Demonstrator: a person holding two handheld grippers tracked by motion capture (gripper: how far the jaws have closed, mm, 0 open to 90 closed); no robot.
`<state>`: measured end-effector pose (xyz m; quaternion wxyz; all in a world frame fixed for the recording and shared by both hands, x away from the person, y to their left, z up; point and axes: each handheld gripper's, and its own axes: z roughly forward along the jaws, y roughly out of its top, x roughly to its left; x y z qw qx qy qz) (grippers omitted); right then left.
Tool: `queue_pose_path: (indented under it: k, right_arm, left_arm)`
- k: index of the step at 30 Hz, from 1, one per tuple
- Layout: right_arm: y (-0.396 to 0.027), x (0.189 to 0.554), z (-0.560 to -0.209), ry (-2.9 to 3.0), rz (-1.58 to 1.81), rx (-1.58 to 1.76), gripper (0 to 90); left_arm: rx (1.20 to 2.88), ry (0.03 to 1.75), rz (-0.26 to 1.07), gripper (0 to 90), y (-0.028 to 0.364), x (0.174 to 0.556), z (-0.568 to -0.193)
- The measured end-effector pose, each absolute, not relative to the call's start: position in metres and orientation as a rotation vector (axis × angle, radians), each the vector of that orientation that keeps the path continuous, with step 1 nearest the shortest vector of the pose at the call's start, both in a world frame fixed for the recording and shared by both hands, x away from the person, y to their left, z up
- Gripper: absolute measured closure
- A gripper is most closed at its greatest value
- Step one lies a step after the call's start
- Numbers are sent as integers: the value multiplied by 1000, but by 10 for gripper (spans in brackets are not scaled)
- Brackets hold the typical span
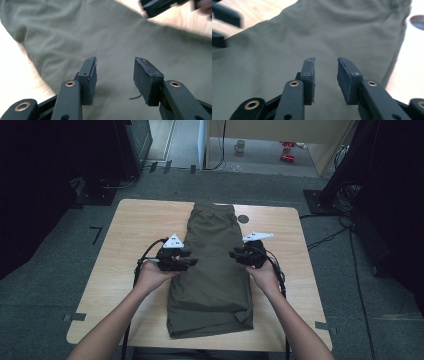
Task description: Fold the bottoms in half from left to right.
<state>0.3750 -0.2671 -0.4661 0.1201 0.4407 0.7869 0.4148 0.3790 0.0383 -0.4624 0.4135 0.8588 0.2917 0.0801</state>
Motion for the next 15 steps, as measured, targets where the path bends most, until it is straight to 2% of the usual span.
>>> queue_pose_path:
  k: [4, 8, 15]
  right_arm:
    - [-271, 347, -481, 2353, 1246, 1290, 580]
    - [-272, 317, -498, 2426, 1230, 1262, 490]
    - [-282, 285, -507, 2544, 1191, 1200, 363]
  left_arm:
    - [2124, 755, 131, 545, 42, 370, -475]
    - [2206, 733, 177, 510, 39, 361, -490]
    - [2197, 769, 150, 510, 46, 359, -501]
